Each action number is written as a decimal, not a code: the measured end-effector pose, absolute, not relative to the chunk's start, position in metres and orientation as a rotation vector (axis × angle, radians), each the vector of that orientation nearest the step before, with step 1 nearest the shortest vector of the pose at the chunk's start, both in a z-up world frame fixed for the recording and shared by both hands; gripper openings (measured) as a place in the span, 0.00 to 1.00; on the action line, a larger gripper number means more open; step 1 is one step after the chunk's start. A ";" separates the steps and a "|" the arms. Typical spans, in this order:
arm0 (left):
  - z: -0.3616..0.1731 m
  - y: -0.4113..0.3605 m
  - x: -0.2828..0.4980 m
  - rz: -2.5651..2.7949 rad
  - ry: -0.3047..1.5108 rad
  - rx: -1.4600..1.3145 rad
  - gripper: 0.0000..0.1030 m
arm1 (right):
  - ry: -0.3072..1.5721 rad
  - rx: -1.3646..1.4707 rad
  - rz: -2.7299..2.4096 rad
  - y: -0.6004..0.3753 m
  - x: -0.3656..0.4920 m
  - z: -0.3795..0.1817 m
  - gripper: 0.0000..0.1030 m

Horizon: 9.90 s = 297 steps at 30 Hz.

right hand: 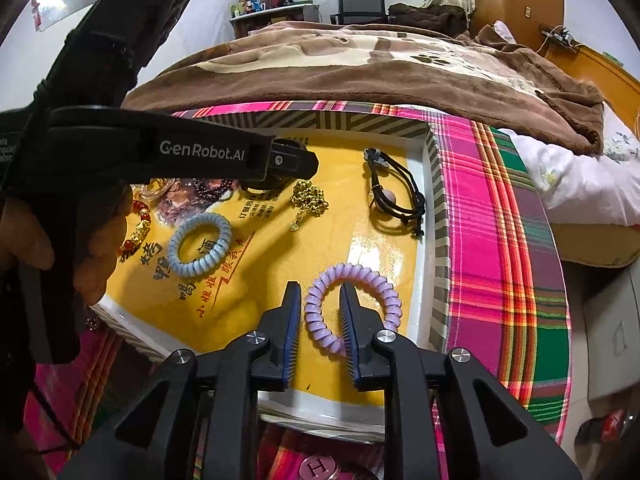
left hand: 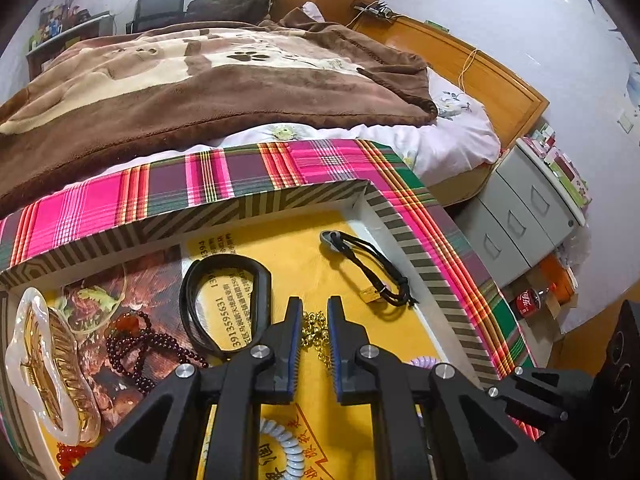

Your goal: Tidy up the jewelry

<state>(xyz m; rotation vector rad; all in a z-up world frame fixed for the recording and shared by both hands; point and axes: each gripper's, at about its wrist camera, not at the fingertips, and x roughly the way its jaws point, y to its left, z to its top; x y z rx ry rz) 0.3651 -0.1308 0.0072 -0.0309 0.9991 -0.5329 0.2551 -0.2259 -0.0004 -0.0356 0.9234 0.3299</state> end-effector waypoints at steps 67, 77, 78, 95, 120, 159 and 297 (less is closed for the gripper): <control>0.019 0.074 0.131 -0.162 0.868 -0.177 0.73 | 0.933 -0.031 0.190 -0.238 0.147 -0.009 0.51; 0.012 0.070 0.135 -0.189 0.880 -0.184 0.73 | 0.915 -0.038 0.191 -0.231 0.147 -0.009 0.22; 0.011 0.069 0.137 -0.189 0.884 -0.183 0.73 | 0.916 -0.036 0.191 -0.230 0.148 -0.009 0.20; -0.003 0.028 0.164 -0.230 0.921 -0.081 0.77 | 0.825 0.023 0.218 -0.243 0.132 0.021 0.13; -0.014 -0.010 0.173 -0.153 0.919 0.086 0.55 | 0.797 0.065 0.225 -0.250 0.129 0.022 0.13; 0.057 -0.011 0.125 -0.211 0.774 0.063 0.50 | 0.713 0.023 0.271 -0.225 0.106 0.060 0.13; 0.047 -0.004 0.112 -0.013 0.833 -0.048 0.84 | 0.758 0.002 0.192 -0.192 0.103 0.047 0.47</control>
